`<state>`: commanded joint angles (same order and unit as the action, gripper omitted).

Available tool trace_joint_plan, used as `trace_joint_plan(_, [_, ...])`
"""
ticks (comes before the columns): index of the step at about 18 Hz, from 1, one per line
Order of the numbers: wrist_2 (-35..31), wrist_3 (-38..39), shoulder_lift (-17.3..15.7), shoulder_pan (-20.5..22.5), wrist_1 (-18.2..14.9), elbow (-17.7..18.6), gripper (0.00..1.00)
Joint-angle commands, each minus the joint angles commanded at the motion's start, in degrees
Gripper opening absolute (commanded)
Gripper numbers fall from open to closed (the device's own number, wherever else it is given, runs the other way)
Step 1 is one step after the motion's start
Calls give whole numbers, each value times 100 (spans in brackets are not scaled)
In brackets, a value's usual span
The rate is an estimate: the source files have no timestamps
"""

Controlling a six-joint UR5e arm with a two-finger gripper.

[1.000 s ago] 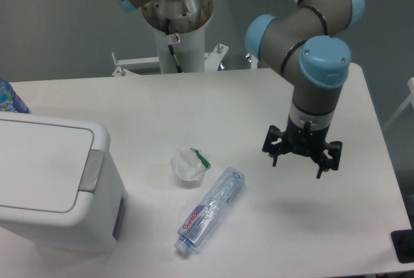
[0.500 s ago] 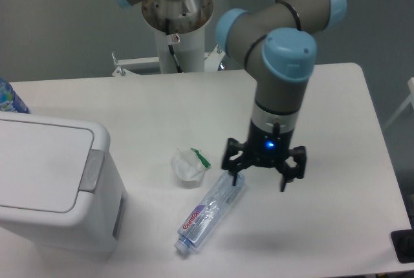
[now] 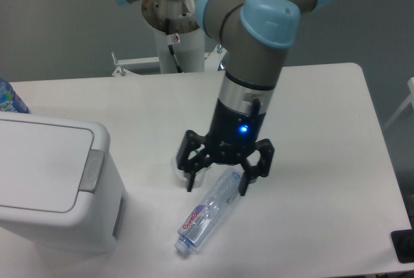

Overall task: Open the trash can
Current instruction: 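Move the open gripper over the table toward the trash bin lid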

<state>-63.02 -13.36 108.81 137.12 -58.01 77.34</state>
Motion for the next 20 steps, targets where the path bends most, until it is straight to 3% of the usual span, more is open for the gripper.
trace_joint_plan(7, [-26, 238, -141, -492, 0, 44, 100])
trace_joint_plan(20, [-53, 308, -158, -607, 0, 158, 100])
